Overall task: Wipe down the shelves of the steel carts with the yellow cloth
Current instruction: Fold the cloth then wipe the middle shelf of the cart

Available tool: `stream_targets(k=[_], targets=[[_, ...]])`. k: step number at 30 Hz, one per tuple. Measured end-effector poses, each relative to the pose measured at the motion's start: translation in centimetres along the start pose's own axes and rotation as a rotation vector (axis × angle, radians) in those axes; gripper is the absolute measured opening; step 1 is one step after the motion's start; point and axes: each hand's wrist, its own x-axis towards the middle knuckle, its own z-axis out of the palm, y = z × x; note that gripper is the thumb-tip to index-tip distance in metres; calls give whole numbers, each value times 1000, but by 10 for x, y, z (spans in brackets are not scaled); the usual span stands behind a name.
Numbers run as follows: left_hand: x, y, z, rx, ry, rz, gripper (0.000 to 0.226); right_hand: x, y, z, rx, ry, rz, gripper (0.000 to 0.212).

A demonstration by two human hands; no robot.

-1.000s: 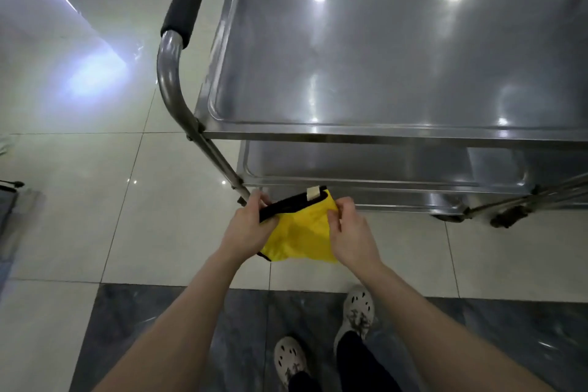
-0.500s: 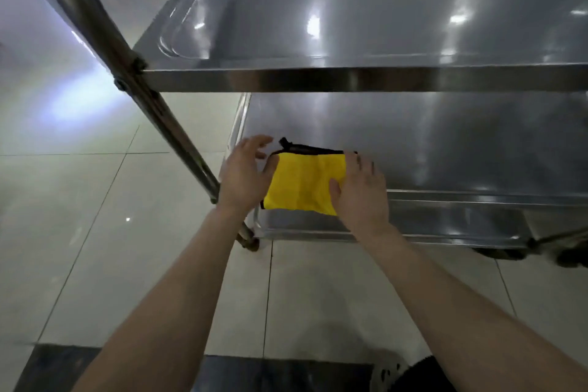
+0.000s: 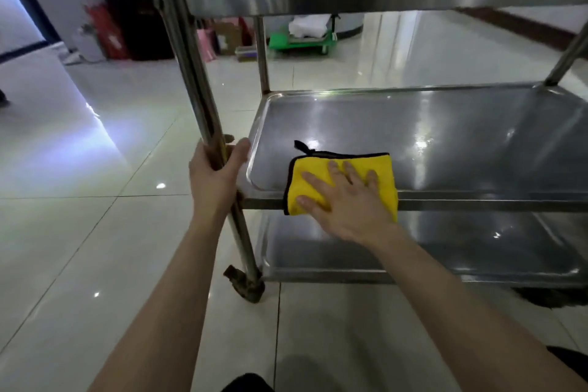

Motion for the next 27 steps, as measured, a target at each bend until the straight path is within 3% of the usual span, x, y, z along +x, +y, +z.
stream_targets(k=[3, 8, 15, 19, 27], targets=[[16, 4, 0, -1, -59, -101, 51, 3, 11, -15, 100, -31, 72, 84], [14, -10, 8, -16, 19, -109, 73, 6, 0, 1, 48, -111, 129, 75], [9, -14, 6, 28, 98, -104, 54, 57, -73, 11, 67, -161, -51, 76], [8, -17, 6, 13, 94, -88, 64, 107, -52, 18, 47, -174, -11, 78], [-1, -22, 8, -17, 127, -30, 64, 270, -33, 23, 51, -214, 127, 85]])
